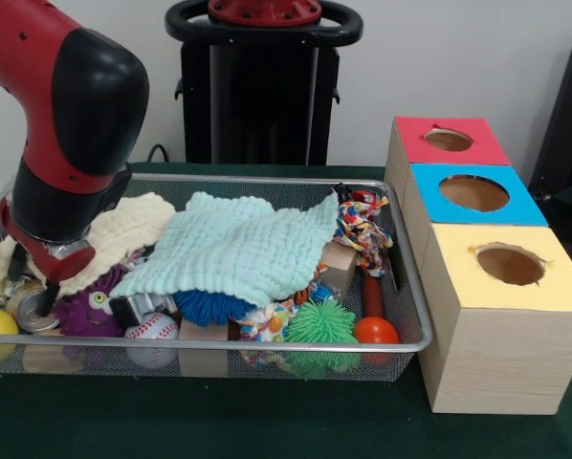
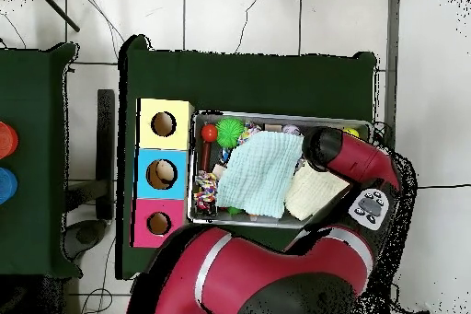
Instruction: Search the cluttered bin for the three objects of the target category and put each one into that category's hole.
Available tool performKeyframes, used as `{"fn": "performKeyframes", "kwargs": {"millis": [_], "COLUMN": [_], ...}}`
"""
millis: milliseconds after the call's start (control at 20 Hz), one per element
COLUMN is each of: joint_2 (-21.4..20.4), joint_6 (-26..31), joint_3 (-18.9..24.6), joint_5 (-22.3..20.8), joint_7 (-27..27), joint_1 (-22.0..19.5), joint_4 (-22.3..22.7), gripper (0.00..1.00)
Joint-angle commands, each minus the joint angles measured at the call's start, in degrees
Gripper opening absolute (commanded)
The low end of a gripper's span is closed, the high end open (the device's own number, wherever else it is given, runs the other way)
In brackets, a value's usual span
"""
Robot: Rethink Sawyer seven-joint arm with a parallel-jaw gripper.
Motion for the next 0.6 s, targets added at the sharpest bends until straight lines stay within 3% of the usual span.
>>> {"fn": "performKeyframes", "kwargs": {"millis": [50,600], "joint_2": [-0.10,-0.59], "joint_6": [5.20,3.95], "joint_3": [6.63,10.08], "joint_5": [0.81,-0.90], "joint_7": [7.48,3.05], "joint_1": [-2.06,-4.46], "joint_4": [0.86,0.75], "gripper": [1.00,1.00]}}
